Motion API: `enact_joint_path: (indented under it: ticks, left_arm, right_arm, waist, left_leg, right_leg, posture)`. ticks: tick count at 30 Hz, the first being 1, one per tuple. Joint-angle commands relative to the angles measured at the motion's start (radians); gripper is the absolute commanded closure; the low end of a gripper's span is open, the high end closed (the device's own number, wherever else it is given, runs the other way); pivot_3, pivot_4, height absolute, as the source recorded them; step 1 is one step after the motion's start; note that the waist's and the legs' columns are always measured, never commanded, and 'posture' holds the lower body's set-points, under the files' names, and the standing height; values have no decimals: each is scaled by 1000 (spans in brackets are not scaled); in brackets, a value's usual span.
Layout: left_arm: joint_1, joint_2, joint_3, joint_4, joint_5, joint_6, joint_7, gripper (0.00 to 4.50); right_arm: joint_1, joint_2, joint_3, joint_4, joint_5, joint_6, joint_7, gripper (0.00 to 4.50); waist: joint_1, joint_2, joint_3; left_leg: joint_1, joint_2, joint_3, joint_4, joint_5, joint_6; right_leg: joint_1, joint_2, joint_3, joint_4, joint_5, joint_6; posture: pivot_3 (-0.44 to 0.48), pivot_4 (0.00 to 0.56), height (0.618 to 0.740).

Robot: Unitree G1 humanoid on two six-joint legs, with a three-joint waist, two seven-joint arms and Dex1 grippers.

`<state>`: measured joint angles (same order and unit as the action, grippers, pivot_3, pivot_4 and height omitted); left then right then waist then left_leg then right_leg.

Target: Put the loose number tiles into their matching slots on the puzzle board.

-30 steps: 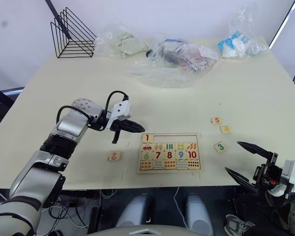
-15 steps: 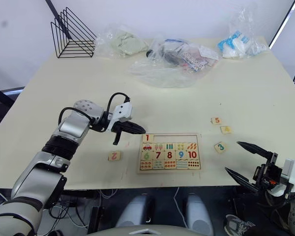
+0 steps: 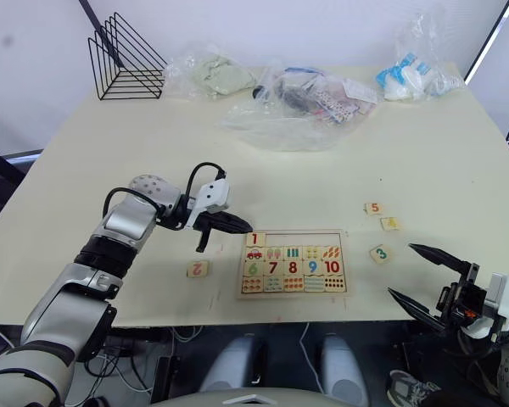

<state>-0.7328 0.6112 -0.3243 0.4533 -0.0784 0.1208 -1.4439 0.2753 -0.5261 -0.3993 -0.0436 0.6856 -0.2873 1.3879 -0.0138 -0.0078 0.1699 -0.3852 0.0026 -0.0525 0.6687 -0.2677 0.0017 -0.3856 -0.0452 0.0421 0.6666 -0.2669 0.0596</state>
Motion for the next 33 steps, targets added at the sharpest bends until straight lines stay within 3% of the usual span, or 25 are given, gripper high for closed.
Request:
enact_joint_path:
  ticks: [1, 24, 33]
  left_arm:
    - [12, 0, 8, -29, -5, -8, -13, 4480]
    - [-6, 12, 27, 14, 1, -36, -3, 4480]
    - [43, 38, 152, -27, -84, 8, 45, 4480]
  right_arm:
    - [1, -6, -10, -30, 10, -12, -2, 0]
    - [-3, -1, -7, -16, 10, -18, 3, 0]
    - [-7, 6, -7, 16, 16, -11, 15, 0]
  waist:
    - [0, 0, 0]
    - [0, 0, 0]
    - [-2, 0, 0]
  left_leg:
    - [0, 0, 0, 0, 0, 0]
    - [0, 0, 0, 0, 0, 0]
    - [0, 0, 0, 0, 0, 0]
  right_leg:
    - [0, 0, 0, 0, 0, 0]
    - [0, 0, 0, 0, 0, 0]
    - [0, 0, 0, 0, 0, 0]
  posture:
    - [0, 150, 740]
    - [0, 150, 740]
    - [0, 150, 740]
